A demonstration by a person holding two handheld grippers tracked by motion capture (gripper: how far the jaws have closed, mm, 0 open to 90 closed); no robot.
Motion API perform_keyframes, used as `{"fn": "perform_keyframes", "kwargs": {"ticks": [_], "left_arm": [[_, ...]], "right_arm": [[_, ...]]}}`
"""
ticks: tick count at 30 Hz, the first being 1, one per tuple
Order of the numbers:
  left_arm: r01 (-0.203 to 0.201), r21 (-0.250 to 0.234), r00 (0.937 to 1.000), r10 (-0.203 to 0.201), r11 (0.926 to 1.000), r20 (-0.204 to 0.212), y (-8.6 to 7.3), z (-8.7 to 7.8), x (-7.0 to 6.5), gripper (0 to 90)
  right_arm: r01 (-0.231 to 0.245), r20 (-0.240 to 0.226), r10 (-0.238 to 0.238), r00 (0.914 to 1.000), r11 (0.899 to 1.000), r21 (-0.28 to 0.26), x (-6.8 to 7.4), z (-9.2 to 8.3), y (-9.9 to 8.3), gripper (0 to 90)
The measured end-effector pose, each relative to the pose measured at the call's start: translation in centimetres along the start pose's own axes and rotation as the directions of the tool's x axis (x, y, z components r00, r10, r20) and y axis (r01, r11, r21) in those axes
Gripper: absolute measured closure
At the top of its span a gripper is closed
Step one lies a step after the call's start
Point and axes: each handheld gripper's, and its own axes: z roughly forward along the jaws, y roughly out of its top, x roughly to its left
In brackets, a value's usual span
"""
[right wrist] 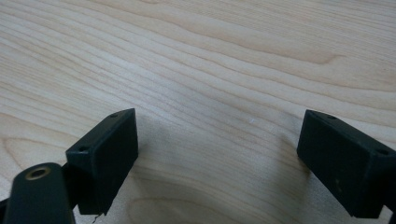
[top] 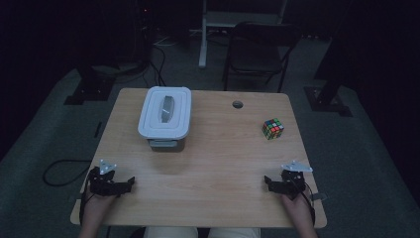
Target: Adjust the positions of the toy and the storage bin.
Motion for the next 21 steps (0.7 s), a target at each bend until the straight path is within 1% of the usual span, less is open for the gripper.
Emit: {"fn": "perform_keyframes", "kwargs": {"ticks": [7,11,16,18,20,21], "left_arm": [[-0.004,0.001,1.0000,0.004,1.0000,0.008,0.00,-0.02,-0.01,2.4],[0.006,0.004,1.0000,-0.006,1.0000,-0.005,0.01,-0.03,-0.18,2.4],[0.003,0.004,1.0000,-0.003,1.0000,0.000,-0.03,-0.07,-0.25,2.4],[0.003,0.005,1.0000,-0.003,1.0000,-0.002,-0.01,-0.06,-0.27,2.4],[-0.005,0.001,0.9999,0.005,1.0000,0.012,-0.01,-0.06,-0.28,2.4],[-0.025,0.001,0.9993,0.025,0.9997,0.029,0.01,-0.06,-0.39,2.4]], "right_arm": [[0.000,0.000,0.000,1.0000,1.000,0.000,0.00,0.00,0.00,12.3],[0.000,0.000,0.000,1.0000,1.000,0.001,0.00,0.00,0.01,12.2],[0.001,-0.007,-0.001,1.0000,1.000,0.001,-0.07,0.03,0.07,12.3],[-0.010,0.009,0.010,0.9999,1.000,0.002,0.16,0.03,0.06,12.3],[-0.019,0.018,0.019,0.9997,1.000,0.003,0.40,0.04,0.08,12.3],[-0.013,0.012,0.013,0.9998,1.000,0.001,0.60,0.12,0.15,12.3]]}}
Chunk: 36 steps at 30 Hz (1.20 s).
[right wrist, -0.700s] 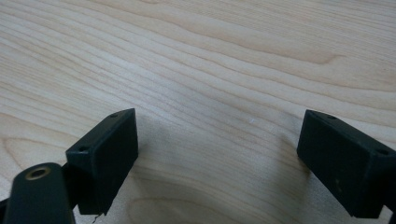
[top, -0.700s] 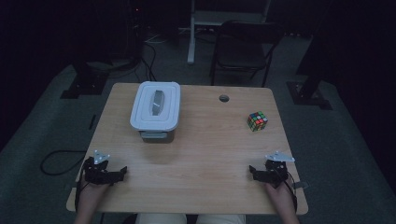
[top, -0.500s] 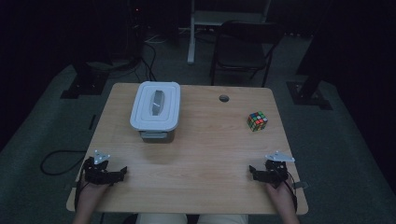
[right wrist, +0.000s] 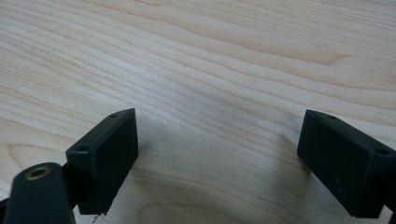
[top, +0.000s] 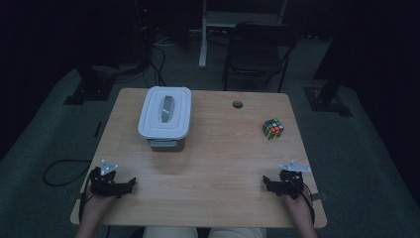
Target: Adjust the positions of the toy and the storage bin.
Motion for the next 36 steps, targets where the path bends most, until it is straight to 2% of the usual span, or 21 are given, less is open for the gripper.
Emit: {"fn": "perform_keyframes", "kwargs": {"ticks": [1,2,4,7,8,11,13,17,18,20,26,31,36], "left_arm": [[0.000,0.000,1.0000,0.000,1.0000,0.000,0.0,0.0,0.0,2.5],[-0.021,0.001,0.9998,0.021,0.9998,0.007,0.0,0.0,-0.1,2.5],[-0.025,0.000,0.9997,0.025,0.9997,0.002,0.1,0.0,-0.2,2.5],[-0.015,-0.014,0.9995,0.016,0.9998,0.028,0.4,0.0,-0.2,2.5],[-0.018,-0.023,0.9991,0.019,0.9996,0.036,0.6,0.0,-0.2,2.5],[-0.036,-0.018,0.9988,0.036,0.9992,0.033,1.0,0.0,-0.2,2.5],[-0.035,-0.010,0.9985,0.035,0.9993,0.042,1.2,0.1,0.0,2.4],[-0.033,-0.012,0.9981,0.033,0.9994,0.051,1.4,0.3,0.2,2.4],[-0.031,-0.011,0.9981,0.031,0.9995,0.054,1.5,0.5,0.3,2.4],[-0.026,-0.006,0.9979,0.027,0.9996,0.060,1.5,0.7,0.4,2.4],[-0.014,-0.011,0.9981,0.014,0.9998,0.059,2.1,1.4,1.0,2.4],[-0.022,-0.013,0.9980,0.023,0.9997,0.059,2.9,1.8,1.4,2.4],[-0.035,-0.016,0.9980,0.036,0.9992,0.052,4.0,2.4,2.0,2.4]], "right_arm": [[0.000,0.000,0.000,1.0000,1.000,0.000,0.0,0.0,0.0,12.3],[0.002,-0.002,-0.002,1.0000,1.000,0.000,0.1,0.0,0.0,12.2],[0.008,-0.008,-0.008,0.9999,1.000,0.001,0.4,0.2,0.2,12.3],[0.018,-0.017,-0.018,0.9997,1.000,0.007,0.8,0.4,0.5,13.6],[0.023,-0.033,-0.023,0.9992,1.000,0.005,1.2,0.7,0.8,13.6],[0.032,-0.037,-0.032,0.9988,0.999,0.000,1.7,1.0,1.2,13.6],[0.055,-0.043,-0.055,0.9975,0.998,-0.002,2.5,1.5,1.8,13.5],[0.070,-0.058,-0.070,0.9958,0.997,-0.011,3.3,2.0,2.6,13.5],[0.090,-0.068,-0.090,0.9936,0.996,-0.013,3.8,2.5,3.2,13.5],[0.093,-0.070,-0.094,0.9931,0.996,-0.013,3.9,2.7,3.3,13.5],[0.078,-0.098,-0.081,0.9919,0.996,-0.034,4.6,3.8,4.9,13.5],[0.074,-0.092,-0.080,0.9925,0.995,-0.065,5.4,4.9,6.5,13.6],[0.063,-0.103,-0.070,0.9923,0.996,-0.069,5.8,5.9,7.4,13.5]]}}
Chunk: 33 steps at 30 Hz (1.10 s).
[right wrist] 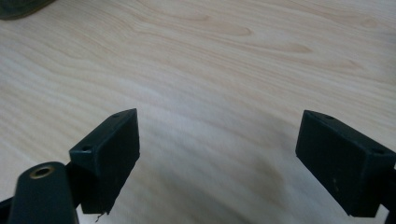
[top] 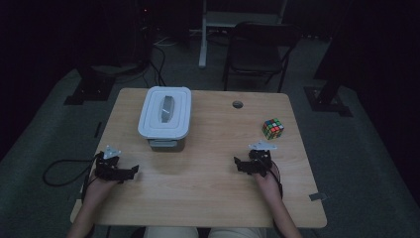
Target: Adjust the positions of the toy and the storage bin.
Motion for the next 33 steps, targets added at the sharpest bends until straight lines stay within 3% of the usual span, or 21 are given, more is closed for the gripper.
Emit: {"fn": "perform_keyframes", "kwargs": {"ticks": [9,13,16,25,27,30,33], "left_arm": [[-0.008,-0.017,1.0000,0.008,0.9998,0.005,1.8,1.6,0.9,2.5],[-0.001,-0.008,1.0000,0.001,1.0000,0.005,2.9,2.6,1.2,2.5],[-0.017,0.001,0.9998,0.017,0.9999,-0.005,3.7,3.2,1.2,2.5],[0.022,-0.036,0.9996,-0.023,0.9991,-0.016,5.2,5.0,2.7,2.5],[0.031,-0.021,0.9984,-0.032,0.9993,-0.046,5.7,5.7,3.0,2.5],[0.081,-0.031,0.9947,-0.083,0.9962,-0.060,6.4,6.4,3.7,2.4],[0.074,-0.032,0.9931,-0.077,0.9967,-0.088,7.1,7.1,4.3,2.4]], "right_arm": [[-0.012,-0.023,0.012,0.9997,1.000,-0.011,0.9,2.6,2.2,13.6],[-0.018,-0.036,0.017,0.9992,1.000,-0.015,1.4,3.8,3.0,13.6],[-0.020,-0.044,0.019,0.9988,1.000,-0.017,1.9,4.8,3.5,13.6],[-0.027,-0.061,0.026,0.9978,0.999,-0.023,3.3,7.3,5.7,16.9],[-0.012,-0.052,0.010,0.9986,0.999,-0.034,4.2,8.2,6.8,16.8],[0.001,-0.036,-0.003,0.9994,0.999,-0.051,5.1,9.3,7.7,15.5],[-0.002,-0.036,0.000,0.9994,0.998,-0.060,5.9,10.4,8.6,15.5]]}}
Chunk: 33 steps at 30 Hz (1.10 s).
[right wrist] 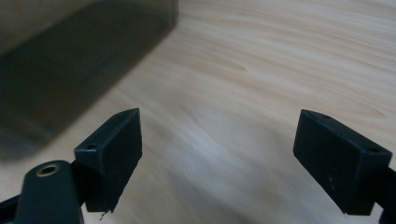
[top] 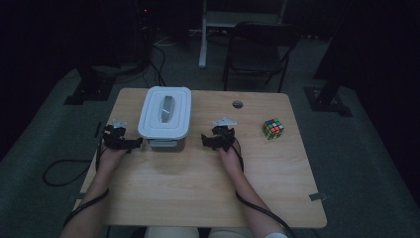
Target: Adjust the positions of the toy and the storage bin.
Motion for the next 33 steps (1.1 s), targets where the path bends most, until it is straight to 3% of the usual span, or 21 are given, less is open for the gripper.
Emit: {"fn": "perform_keyframes", "kwargs": {"ticks": [4,7,9,11,14,16,17,18,21,25,27,28,33], "left_arm": [[0.015,0.015,0.9999,-0.015,0.9998,0.000,0.8,0.8,0.6,2.4],[0.064,-0.007,0.9979,-0.064,0.9979,0.007,1.7,1.1,0.9,2.4],[0.039,-0.008,0.9991,-0.039,0.9992,-0.015,2.2,1.4,0.8,2.4],[-0.002,0.022,0.9997,0.002,0.9998,-0.025,2.7,1.6,0.8,2.4],[0.035,0.004,0.9992,-0.035,0.9994,0.017,3.4,1.7,1.0,2.4],[0.047,-0.007,0.9986,-0.047,0.9989,0.022,3.7,1.6,1.0,2.4],[0.040,-0.030,0.9992,-0.040,0.9987,0.003,4.0,1.5,0.8,2.4],[0.006,-0.022,0.9999,-0.006,0.9997,-0.015,4.3,1.7,0.5,2.4],[-0.011,-0.019,0.9999,0.011,0.9997,-0.013,4.5,1.7,0.3,2.4],[-0.018,-0.019,0.9997,0.019,0.9996,0.017,4.5,1.6,-0.2,2.4],[-0.010,-0.018,0.9997,0.011,0.9998,0.023,4.5,1.6,-0.2,2.4],[0.005,-0.025,0.9989,-0.004,0.9997,0.046,4.3,1.6,-0.2,2.4],[-0.009,-0.025,0.9964,0.011,0.9996,0.084,4.0,1.5,-0.5,2.4]], "right_arm": [[-0.029,-0.019,0.029,0.9994,1.000,-0.009,0.5,1.1,0.9,15.5],[-0.062,-0.042,0.060,0.9973,0.997,-0.038,1.1,2.2,1.5,13.8],[-0.067,-0.036,0.066,0.9972,0.997,-0.032,1.3,2.6,1.8,13.9],[-0.044,0.008,0.044,0.9990,0.999,-0.014,1.6,3.2,2.3,13.9],[-0.043,0.003,0.043,0.9991,0.999,-0.003,1.6,3.6,3.2,13.6],[-0.047,0.000,0.047,0.9989,0.999,-0.006,1.5,3.7,3.4,13.6],[-0.053,-0.007,0.053,0.9985,0.999,-0.006,1.4,3.8,3.6,13.6],[-0.050,0.020,0.050,0.9986,0.999,0.004,1.4,4.2,4.3,13.6],[-0.062,0.017,0.062,0.9979,0.998,-0.006,1.5,4.3,4.7,13.6],[-0.085,-0.012,0.084,0.9964,0.995,-0.050,1.8,3.9,5.3,14.0],[-0.083,-0.007,0.083,0.9965,0.995,-0.052,1.9,3.8,5.4,14.3],[-0.089,-0.021,0.088,0.9959,0.994,-0.058,1.9,3.5,5.5,14.5],[-0.106,-0.056,0.103,0.9930,0.993,-0.042,1.7,3.2,5.4,14.9]]}}
